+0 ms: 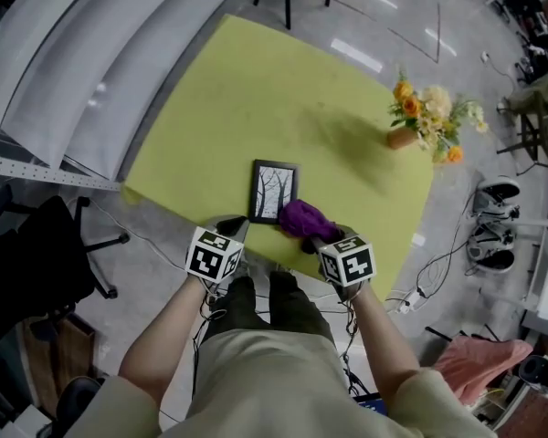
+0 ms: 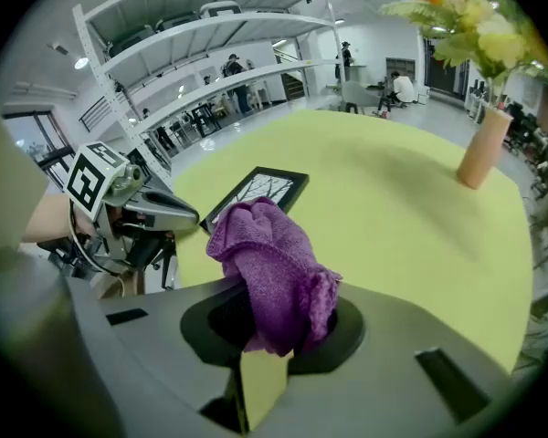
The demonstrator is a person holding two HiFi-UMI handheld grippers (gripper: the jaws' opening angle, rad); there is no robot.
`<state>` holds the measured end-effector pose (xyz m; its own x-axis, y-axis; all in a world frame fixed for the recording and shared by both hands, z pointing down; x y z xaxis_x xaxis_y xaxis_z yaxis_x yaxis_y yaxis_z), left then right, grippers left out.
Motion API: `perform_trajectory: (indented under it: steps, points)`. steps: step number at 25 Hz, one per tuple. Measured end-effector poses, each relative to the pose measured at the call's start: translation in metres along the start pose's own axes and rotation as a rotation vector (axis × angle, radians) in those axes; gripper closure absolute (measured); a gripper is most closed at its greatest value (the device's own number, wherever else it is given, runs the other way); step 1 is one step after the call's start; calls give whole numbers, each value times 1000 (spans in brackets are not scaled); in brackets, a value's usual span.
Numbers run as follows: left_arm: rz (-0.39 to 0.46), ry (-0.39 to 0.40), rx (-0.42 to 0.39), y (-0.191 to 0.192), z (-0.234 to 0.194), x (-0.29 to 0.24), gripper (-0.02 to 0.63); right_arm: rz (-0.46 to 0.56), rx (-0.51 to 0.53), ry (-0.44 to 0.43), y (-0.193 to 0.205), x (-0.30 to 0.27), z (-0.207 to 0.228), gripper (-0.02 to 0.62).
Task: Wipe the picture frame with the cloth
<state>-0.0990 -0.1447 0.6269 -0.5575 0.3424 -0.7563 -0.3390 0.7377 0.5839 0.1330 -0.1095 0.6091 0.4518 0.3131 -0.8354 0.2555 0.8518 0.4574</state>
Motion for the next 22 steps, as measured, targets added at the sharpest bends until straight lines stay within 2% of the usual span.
perform_trajectory:
  steps: [5,11,16,22]
  points:
    - [19,-26,-8,-11,-1,12,598,64,-62,61,-1,34,22,529]
    - [106,-72,-47,-45,0,49,598,249,-65,76,-35,90,24,529]
    - [223,-126,-88,-88,11,87,598,403,-12,80,-70,139,8,529]
    - [419,-184,-187,-149,34,147,598,582,89,79,-111,197,-24,529]
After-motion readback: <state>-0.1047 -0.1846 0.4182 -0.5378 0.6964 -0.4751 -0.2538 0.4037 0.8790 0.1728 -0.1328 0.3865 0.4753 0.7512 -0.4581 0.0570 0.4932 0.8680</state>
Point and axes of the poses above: the fingertips, and each gripper's own axes: x backward along the fingers, z to its right, y out of its underside, the point moved 8 cm from there along x, backward along the fingers, and after that the axes turned 3 degrees about -y, right-handed, at the moved point
